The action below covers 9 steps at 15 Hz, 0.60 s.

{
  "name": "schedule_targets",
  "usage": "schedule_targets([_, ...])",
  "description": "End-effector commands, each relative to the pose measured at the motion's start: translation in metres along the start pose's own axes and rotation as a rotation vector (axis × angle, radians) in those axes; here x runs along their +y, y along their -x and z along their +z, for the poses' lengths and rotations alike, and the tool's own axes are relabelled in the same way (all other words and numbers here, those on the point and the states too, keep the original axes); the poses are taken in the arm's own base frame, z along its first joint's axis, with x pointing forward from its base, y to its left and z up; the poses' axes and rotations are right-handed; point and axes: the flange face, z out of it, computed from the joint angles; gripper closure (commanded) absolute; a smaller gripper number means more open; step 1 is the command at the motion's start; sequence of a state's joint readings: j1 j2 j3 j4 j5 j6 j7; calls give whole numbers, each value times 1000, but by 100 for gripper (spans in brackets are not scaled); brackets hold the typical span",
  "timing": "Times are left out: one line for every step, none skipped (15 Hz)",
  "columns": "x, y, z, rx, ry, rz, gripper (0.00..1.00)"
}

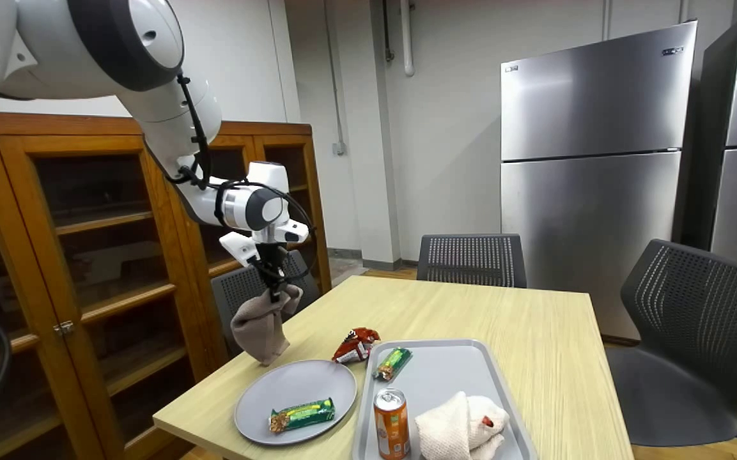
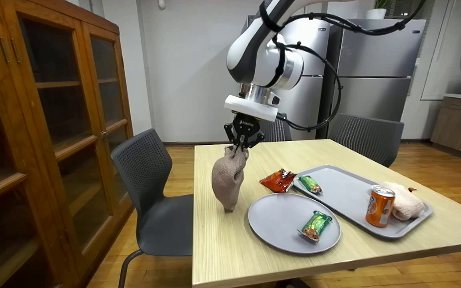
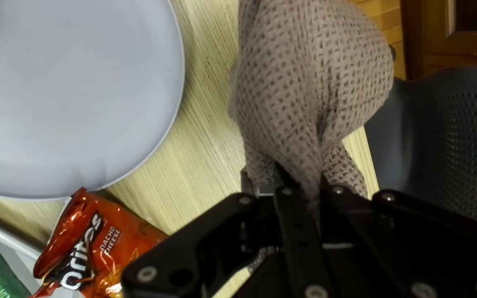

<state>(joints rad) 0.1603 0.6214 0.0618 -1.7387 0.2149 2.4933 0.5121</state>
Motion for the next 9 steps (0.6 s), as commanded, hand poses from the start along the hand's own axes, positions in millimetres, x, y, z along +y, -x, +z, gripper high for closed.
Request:
schedule_targets([-6,-10,15,-35,10,23,98])
schedule_targets([-5,-12,20,-43,16,25,98])
schedule_targets([-5,-12,24,-51,19,28,98])
schedule_targets([-5,-12,28,-57,25,30,98])
schedule_targets([-4,-13,32,-60,29,33,98])
schedule_targets([-5,-13,36,-57,31,39,98])
schedule_targets([-5,-14,40,-58,33,43,98])
schedule_targets([-5,-15,44,-58,36,48,98])
schedule_targets([-5,-16,48,-56,37,61,98])
